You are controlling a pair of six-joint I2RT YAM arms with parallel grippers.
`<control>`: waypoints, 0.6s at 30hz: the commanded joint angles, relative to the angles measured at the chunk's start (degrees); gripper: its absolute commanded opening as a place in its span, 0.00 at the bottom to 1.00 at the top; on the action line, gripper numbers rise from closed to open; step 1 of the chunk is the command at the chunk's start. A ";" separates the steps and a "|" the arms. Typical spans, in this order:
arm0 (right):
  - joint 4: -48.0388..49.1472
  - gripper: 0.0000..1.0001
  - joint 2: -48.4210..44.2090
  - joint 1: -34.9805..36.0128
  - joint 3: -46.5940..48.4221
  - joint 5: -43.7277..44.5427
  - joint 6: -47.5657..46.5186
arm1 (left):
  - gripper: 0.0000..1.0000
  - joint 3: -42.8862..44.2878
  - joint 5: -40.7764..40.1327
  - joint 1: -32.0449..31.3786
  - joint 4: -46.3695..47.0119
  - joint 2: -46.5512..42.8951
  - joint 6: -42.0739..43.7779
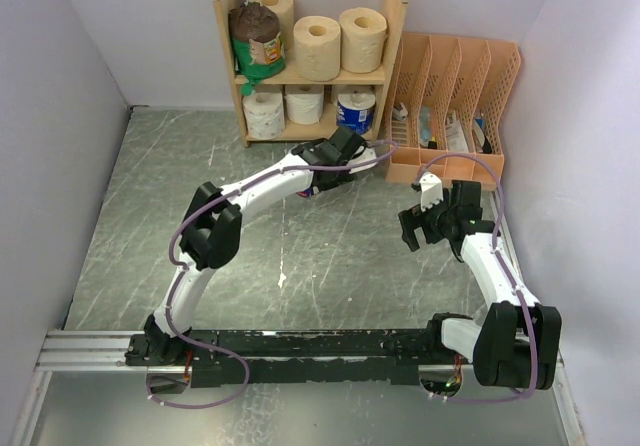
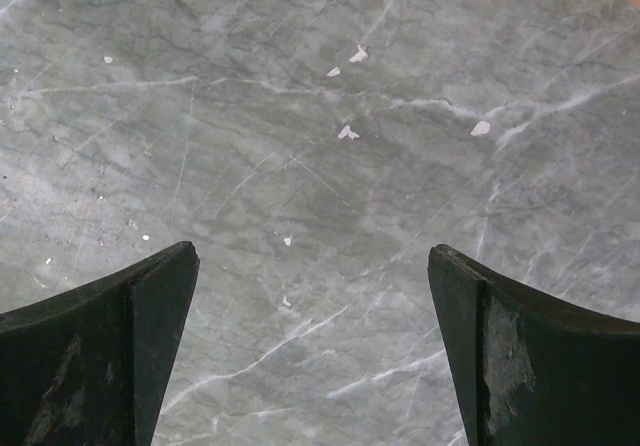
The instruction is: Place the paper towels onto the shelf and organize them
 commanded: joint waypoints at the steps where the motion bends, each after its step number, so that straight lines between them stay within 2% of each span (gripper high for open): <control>1: -1.01 1.00 0.39 0.49 0.89 -1.22 -0.92 | 0.79 5.16 1.78 0.68 -2.41 0.42 -1.55; 9: -0.90 1.00 0.42 0.67 0.84 -0.96 -0.83 | 0.78 14.29 8.18 4.42 -8.94 4.04 -3.94; 18: -0.99 1.00 0.50 0.75 0.89 -1.00 -0.91 | 0.74 16.39 12.57 5.74 -12.70 6.44 -6.14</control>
